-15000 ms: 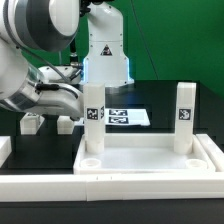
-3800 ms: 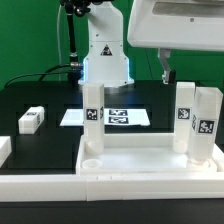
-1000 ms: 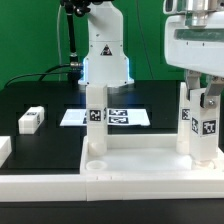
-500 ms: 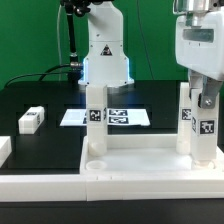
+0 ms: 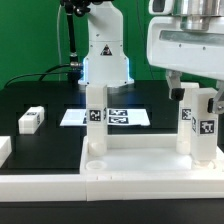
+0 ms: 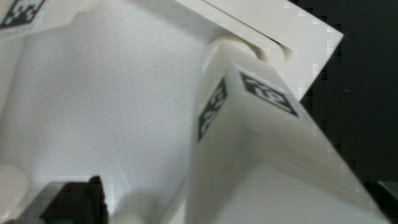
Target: Assemble desk
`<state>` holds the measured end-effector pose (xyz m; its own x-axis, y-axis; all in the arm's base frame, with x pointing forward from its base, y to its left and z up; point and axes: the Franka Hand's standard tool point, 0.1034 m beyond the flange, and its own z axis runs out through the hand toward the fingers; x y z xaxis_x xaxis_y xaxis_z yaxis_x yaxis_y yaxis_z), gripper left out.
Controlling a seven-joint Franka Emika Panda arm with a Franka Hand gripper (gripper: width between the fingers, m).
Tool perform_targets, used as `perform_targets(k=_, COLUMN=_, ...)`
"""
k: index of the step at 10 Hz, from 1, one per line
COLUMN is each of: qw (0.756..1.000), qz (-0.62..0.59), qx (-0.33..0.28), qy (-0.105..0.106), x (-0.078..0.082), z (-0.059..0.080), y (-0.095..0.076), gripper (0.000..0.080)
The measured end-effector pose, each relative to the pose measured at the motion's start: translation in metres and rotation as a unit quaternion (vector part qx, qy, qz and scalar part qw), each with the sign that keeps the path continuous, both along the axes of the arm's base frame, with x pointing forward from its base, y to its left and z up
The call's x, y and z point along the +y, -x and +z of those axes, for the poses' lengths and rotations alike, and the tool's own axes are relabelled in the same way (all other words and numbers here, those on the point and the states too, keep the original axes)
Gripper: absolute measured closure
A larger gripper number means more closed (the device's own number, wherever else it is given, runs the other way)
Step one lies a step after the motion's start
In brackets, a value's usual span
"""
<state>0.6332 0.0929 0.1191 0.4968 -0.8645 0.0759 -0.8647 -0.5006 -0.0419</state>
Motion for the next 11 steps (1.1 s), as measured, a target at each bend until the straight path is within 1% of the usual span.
perform_targets(k=3, qw=0.997, qz=0.078, qx=0.004, qy=0.007, x=-0.001, z=0.0, y=-0.001, gripper=0.0151)
perform_targets(k=4, qw=0.992, qz=0.122, qx=0.007, qy=0.012, x=0.0, z=0.0, y=-0.001, gripper=0.0151)
perform_targets(k=5, qw=0.98, qz=0.197, qx=0.023, qy=0.029, x=0.008, z=0.005, y=-0.003, gripper=0.0151)
perform_targets(k=6, qw=0.965, qz=0.259, qx=0.021, qy=0.034, x=0.02, z=0.01, y=-0.007, gripper=0.0151)
perform_targets(k=7, qw=0.95, qz=0.309, qx=0.014, qy=0.037, x=0.023, z=0.012, y=-0.008, gripper=0.0151)
perform_targets(k=8, qw=0.94, qz=0.338, qx=0.005, qy=0.042, x=0.019, z=0.013, y=-0.005, gripper=0.0151)
perform_targets(k=10, qw=0.922, qz=0.384, qx=0.011, qy=0.048, x=0.017, z=0.012, y=-0.005, gripper=0.0151)
perform_targets(k=11, qw=0.904, qz=0.424, qx=0.014, qy=0.055, x=0.016, z=0.012, y=-0.005, gripper=0.0151)
